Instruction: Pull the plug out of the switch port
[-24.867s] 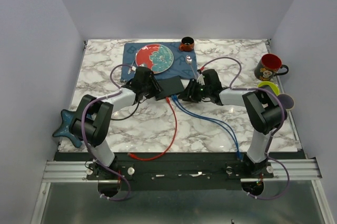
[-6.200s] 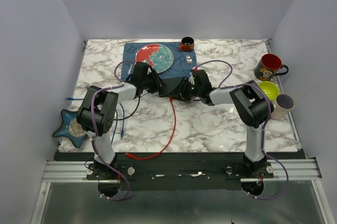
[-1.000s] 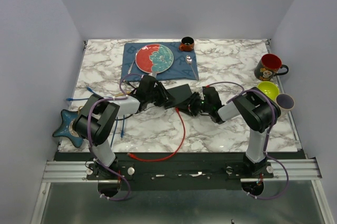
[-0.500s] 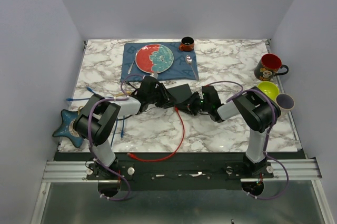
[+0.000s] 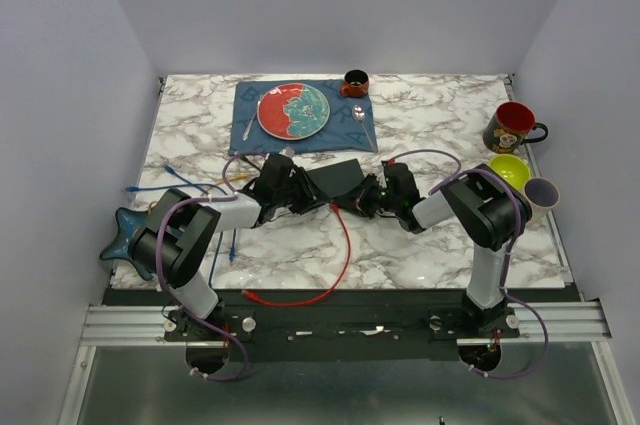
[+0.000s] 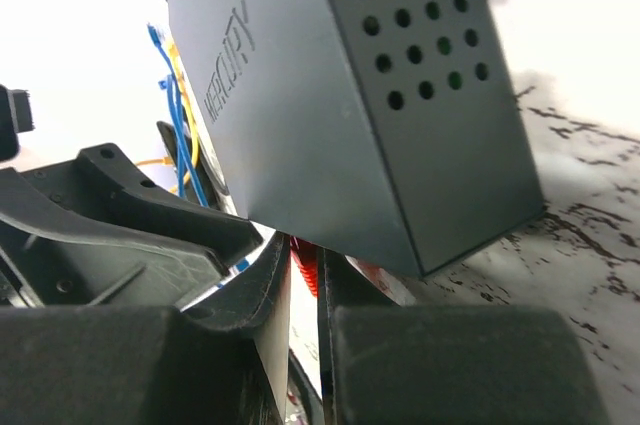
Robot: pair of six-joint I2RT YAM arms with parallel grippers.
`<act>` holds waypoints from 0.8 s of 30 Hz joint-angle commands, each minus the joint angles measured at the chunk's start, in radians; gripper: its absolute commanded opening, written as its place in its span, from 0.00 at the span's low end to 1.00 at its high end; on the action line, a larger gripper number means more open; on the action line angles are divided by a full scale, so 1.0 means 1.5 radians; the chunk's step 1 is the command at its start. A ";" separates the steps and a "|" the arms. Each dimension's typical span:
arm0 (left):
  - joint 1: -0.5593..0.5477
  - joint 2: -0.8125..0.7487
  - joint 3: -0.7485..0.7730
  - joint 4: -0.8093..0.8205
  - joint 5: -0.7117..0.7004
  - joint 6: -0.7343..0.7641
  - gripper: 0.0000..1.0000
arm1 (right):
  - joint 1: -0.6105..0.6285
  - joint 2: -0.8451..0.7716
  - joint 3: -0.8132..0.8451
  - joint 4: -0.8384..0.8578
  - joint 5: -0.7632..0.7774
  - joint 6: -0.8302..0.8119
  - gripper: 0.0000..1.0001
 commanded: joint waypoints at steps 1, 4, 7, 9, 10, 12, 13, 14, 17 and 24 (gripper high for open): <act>-0.010 -0.016 -0.024 -0.011 -0.008 -0.013 0.41 | 0.005 0.030 -0.017 -0.026 -0.002 -0.046 0.01; -0.011 -0.008 -0.034 0.004 -0.005 -0.018 0.41 | 0.004 0.036 -0.016 -0.024 -0.005 -0.051 0.01; -0.012 0.013 -0.033 0.018 -0.005 -0.027 0.41 | 0.004 0.040 -0.013 -0.027 -0.009 -0.058 0.01; -0.012 0.031 -0.019 0.020 -0.005 -0.030 0.41 | 0.005 0.040 -0.013 -0.032 -0.014 -0.069 0.01; -0.012 0.035 -0.013 0.021 -0.006 -0.032 0.41 | 0.005 0.038 -0.013 -0.033 -0.016 -0.073 0.01; -0.011 0.048 0.005 0.021 -0.009 -0.034 0.41 | 0.005 0.036 -0.018 -0.034 -0.023 -0.084 0.01; -0.011 0.052 0.013 0.015 -0.010 -0.034 0.41 | 0.005 0.034 -0.020 -0.034 -0.026 -0.087 0.01; -0.010 0.055 0.020 0.011 -0.012 -0.033 0.41 | 0.005 0.031 -0.024 -0.035 -0.027 -0.090 0.01; -0.009 0.067 0.039 0.004 -0.021 -0.036 0.41 | 0.005 0.026 -0.044 -0.021 -0.036 -0.095 0.01; -0.005 0.072 0.063 -0.009 -0.030 -0.036 0.41 | 0.004 0.024 -0.072 0.002 -0.056 -0.104 0.01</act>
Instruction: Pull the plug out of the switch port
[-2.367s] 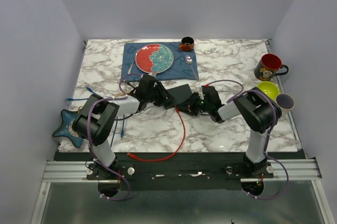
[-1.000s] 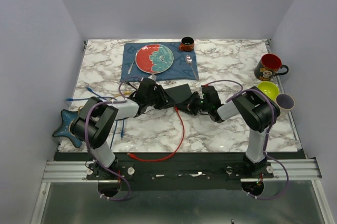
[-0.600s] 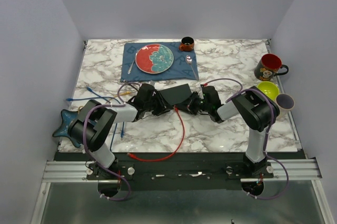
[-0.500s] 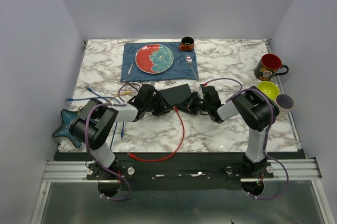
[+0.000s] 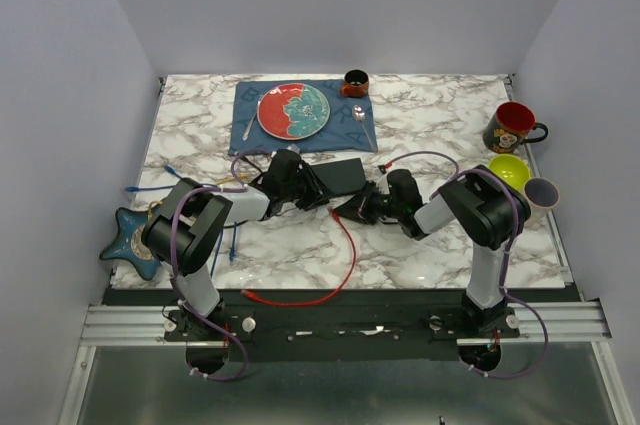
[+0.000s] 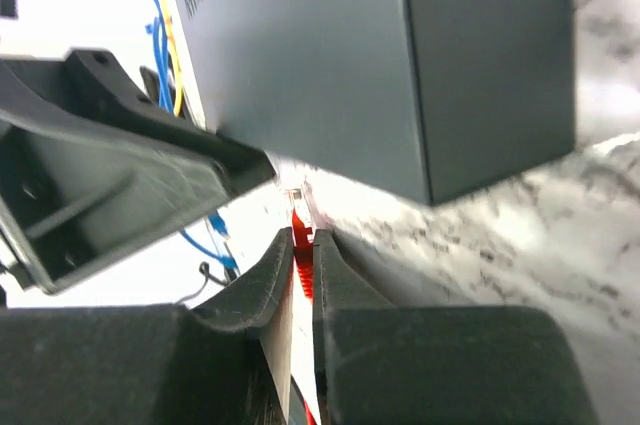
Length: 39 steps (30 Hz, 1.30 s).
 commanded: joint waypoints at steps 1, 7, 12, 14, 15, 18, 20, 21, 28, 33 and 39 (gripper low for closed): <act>0.005 0.009 0.020 -0.009 -0.022 -0.001 0.41 | 0.004 0.012 -0.045 -0.051 -0.013 -0.041 0.01; 0.008 -0.082 -0.027 0.013 -0.024 0.025 0.45 | 0.005 -0.094 -0.082 -0.063 0.020 -0.056 0.01; -0.010 -0.278 -0.159 0.105 -0.011 0.075 0.77 | 0.005 -0.293 -0.037 -0.285 0.091 -0.163 0.01; -0.034 -0.332 -0.202 0.163 -0.030 0.092 0.99 | 0.004 -0.329 -0.012 -0.339 0.114 -0.179 0.01; -0.072 -0.378 -0.236 0.173 -0.054 0.101 0.99 | 0.005 -0.351 0.007 -0.374 0.115 -0.187 0.01; -0.122 -0.425 -0.271 0.185 -0.113 0.150 0.99 | 0.008 -0.385 0.027 -0.410 0.119 -0.182 0.01; -0.155 -0.429 -0.278 0.198 -0.109 0.158 0.99 | 0.018 -0.403 0.034 -0.421 0.128 -0.178 0.01; -0.165 -0.431 -0.286 0.206 -0.108 0.160 0.99 | 0.023 -0.411 0.035 -0.434 0.134 -0.175 0.01; -0.291 -0.393 -0.274 0.257 -0.199 0.212 0.99 | 0.089 -0.484 0.032 -0.473 0.182 -0.153 0.01; -0.335 -0.311 -0.234 0.282 -0.203 0.209 0.99 | 0.142 -0.517 0.034 -0.499 0.210 -0.140 0.01; -0.345 -0.269 -0.222 0.288 -0.188 0.203 0.58 | 0.156 -0.555 0.018 -0.506 0.229 -0.131 0.01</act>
